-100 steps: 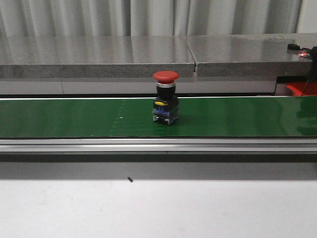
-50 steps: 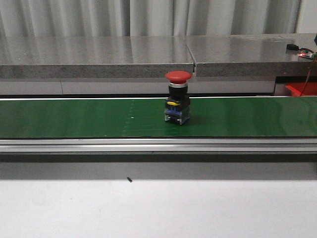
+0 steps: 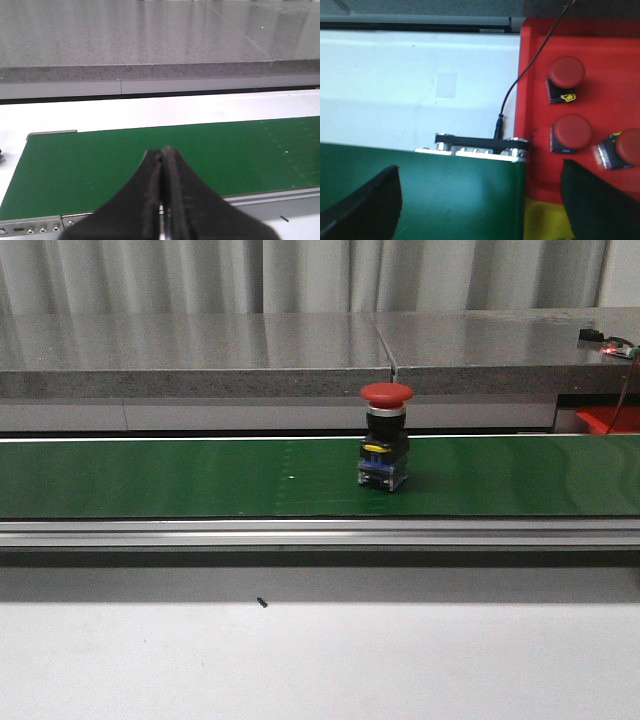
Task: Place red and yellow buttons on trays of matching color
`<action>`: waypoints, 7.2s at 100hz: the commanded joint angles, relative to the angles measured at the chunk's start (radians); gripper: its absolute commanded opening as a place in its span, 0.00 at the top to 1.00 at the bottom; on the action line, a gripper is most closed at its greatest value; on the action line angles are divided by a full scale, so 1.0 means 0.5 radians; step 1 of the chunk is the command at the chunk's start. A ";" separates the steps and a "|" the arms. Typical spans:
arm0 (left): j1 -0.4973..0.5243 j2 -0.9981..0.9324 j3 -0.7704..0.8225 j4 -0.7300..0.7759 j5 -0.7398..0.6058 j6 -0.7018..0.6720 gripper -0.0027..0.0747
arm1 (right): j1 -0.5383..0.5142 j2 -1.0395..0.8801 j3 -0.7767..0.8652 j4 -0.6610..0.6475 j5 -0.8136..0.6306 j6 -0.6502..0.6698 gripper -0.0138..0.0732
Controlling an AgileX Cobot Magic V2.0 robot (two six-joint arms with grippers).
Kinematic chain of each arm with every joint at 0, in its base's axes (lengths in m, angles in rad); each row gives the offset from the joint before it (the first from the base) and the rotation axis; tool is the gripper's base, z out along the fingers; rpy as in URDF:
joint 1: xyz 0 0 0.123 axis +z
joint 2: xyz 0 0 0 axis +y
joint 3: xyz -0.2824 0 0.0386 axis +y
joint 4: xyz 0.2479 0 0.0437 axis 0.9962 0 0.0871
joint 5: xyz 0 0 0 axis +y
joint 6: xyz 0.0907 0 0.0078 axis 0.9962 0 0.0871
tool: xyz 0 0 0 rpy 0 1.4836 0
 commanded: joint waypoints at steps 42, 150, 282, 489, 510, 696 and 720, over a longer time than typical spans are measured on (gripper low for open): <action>-0.020 0.008 -0.055 -0.041 -0.154 -0.011 0.99 | 0.539 -0.528 0.451 0.135 -0.090 -0.043 0.11; -0.020 0.008 -0.055 -0.041 -0.154 -0.011 0.99 | 1.051 -0.024 0.451 -0.006 -0.448 -0.036 0.11; -0.020 0.008 -0.055 -0.041 -0.154 -0.011 0.99 | 0.131 0.118 -0.334 -0.245 -0.324 0.193 0.65; -0.020 0.008 -0.055 -0.041 -0.154 -0.011 0.99 | -0.228 1.078 -1.015 -0.121 -0.555 0.187 0.15; -0.020 0.008 -0.055 -0.041 -0.154 -0.011 0.99 | -0.228 0.855 -1.015 -0.121 -0.402 0.185 0.15; -0.020 0.008 -0.055 -0.041 -0.157 -0.011 0.99 | 0.296 -2.119 1.525 -0.060 -0.432 0.190 0.84; -0.020 0.008 -0.055 -0.041 -0.157 -0.011 0.99 | 0.296 -2.119 1.525 -0.056 -0.432 0.190 0.92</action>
